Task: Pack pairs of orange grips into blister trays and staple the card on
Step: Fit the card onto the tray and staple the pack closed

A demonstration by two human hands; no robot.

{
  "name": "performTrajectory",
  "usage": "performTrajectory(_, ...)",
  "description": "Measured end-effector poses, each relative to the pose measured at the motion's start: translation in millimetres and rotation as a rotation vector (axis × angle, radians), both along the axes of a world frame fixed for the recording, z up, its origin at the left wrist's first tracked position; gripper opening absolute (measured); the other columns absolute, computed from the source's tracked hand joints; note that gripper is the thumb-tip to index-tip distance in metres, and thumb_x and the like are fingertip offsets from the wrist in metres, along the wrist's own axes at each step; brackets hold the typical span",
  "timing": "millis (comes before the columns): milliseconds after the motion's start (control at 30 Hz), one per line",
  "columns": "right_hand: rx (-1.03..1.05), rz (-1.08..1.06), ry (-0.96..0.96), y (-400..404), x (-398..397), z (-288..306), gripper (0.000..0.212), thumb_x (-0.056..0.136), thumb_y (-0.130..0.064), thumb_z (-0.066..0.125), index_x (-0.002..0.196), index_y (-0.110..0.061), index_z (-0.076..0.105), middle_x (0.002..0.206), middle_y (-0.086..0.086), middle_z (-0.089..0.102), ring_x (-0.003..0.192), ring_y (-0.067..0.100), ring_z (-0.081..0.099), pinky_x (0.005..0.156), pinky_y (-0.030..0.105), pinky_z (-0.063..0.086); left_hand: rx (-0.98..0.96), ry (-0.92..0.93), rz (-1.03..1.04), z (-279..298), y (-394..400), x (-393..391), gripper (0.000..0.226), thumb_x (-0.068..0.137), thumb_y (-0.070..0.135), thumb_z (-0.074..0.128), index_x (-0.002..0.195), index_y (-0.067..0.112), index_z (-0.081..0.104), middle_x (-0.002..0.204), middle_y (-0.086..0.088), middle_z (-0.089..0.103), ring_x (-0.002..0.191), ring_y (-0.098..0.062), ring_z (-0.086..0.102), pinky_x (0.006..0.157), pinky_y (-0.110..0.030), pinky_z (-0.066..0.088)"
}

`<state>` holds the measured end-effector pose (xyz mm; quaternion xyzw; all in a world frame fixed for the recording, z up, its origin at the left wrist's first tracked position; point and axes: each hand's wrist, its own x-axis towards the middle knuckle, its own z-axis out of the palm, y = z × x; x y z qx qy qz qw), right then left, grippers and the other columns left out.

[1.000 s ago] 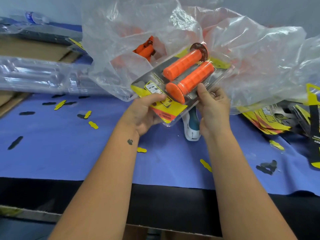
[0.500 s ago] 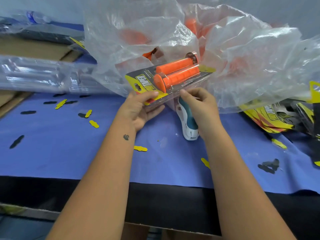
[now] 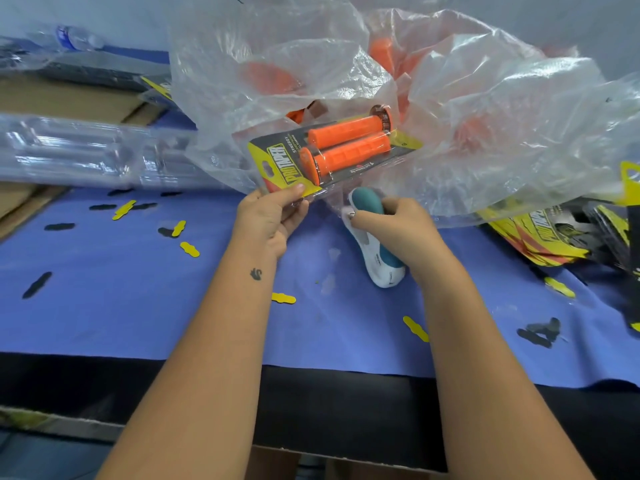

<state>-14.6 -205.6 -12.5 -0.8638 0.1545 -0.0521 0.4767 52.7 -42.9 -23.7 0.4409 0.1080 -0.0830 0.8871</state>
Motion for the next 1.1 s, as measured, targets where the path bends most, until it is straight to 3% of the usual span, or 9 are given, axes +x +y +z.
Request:
performTrajectory(67,0.29,0.111,-0.025,3,-4,5,0.019,0.07,-0.035,0.065,0.075,-0.018,0.057,0.059,-0.007,0.056,0.049,0.011,0.052,0.051,0.022,0.043,-0.02,-0.014,-0.012,0,1,1,0.021,0.088,-0.004,0.062,0.102,0.011,0.06,0.091,-0.008,0.069,0.075,-0.021,0.069,0.051,-0.02,0.053)
performTrajectory(133,0.62,0.231,-0.026,6,-5,8,0.026,0.077,-0.027,0.061,0.097,-0.011,0.058,0.076,0.014,0.068,0.054,0.027,0.062,0.054,0.03,0.051,-0.029,-0.032,-0.05,0,4,1,0.016,0.092,0.002,0.06,0.101,0.015,0.06,0.093,-0.007,0.071,0.075,-0.022,0.072,0.053,-0.023,0.055)
performTrajectory(200,0.725,0.302,-0.01,9,-5,10,0.026,0.084,-0.03,0.057,0.102,-0.011,0.057,0.079,0.022,0.068,0.052,0.031,0.061,0.055,0.033,0.053,-0.049,-0.037,-0.094,1,7,1,0.012,0.095,0.006,0.057,0.103,0.014,0.061,0.088,-0.007,0.073,0.073,-0.021,0.073,0.056,-0.027,0.058)
performTrajectory(300,0.795,0.304,0.067,10,-3,8,0.037,0.09,-0.043,0.048,0.096,-0.01,0.064,0.076,0.022,0.066,0.054,0.032,0.06,0.06,0.035,0.054,-0.126,-0.051,-0.153,1,11,0,0.011,0.095,0.003,0.054,0.103,0.006,0.062,0.085,-0.011,0.074,0.078,-0.023,0.073,0.065,-0.03,0.06)
performTrajectory(500,0.956,0.266,0.057,9,-2,6,0.041,0.094,-0.044,0.046,0.098,-0.007,0.063,0.076,0.014,0.062,0.062,0.031,0.06,0.06,0.036,0.054,-0.273,-0.051,-0.153,4,12,-5,0.017,0.093,-0.008,0.05,0.097,0.001,0.063,0.084,-0.011,0.074,0.081,-0.023,0.072,0.076,-0.033,0.06)
performTrajectory(667,0.949,0.297,0.054,11,-2,6,0.045,0.095,-0.046,0.045,0.111,-0.007,0.062,0.084,0.014,0.063,0.063,0.029,0.06,0.062,0.032,0.054,0.003,-0.091,-0.187,3,15,-1,0.015,0.095,0.005,0.055,0.095,0.016,0.065,0.081,0.0,0.073,0.078,-0.013,0.069,0.067,-0.023,0.059)
performTrajectory(767,0.859,0.332,0.042,17,-1,4,0.055,0.083,-0.057,0.053,0.119,-0.016,0.06,0.091,0.015,0.07,0.064,0.024,0.065,0.062,0.029,0.055,0.116,-0.108,-0.165,4,16,0,0.006,0.093,0.012,0.062,0.088,0.013,0.065,0.07,0.003,0.072,0.068,-0.007,0.067,0.06,-0.015,0.054)
performTrajectory(867,0.848,0.357,0.079,22,-2,4,0.062,0.073,-0.066,0.056,0.11,-0.016,0.062,0.08,0.018,0.07,0.061,0.028,0.066,0.058,0.03,0.055,0.066,-0.099,-0.146,4,19,0,0.008,0.092,0.013,0.062,0.086,0.009,0.065,0.067,0.002,0.072,0.062,-0.006,0.069,0.057,-0.013,0.052)
performTrajectory(1100,0.899,0.357,0.187,19,-2,3,0.056,0.089,-0.06,0.047,0.08,-0.01,0.068,0.068,0.016,0.06,0.053,0.028,0.056,0.052,0.028,0.048,-0.11,0.013,-0.141,5,22,-2,0.01,0.09,0.001,0.061,0.082,0.006,0.065,0.066,-0.005,0.071,0.059,-0.012,0.068,0.053,-0.014,0.053)
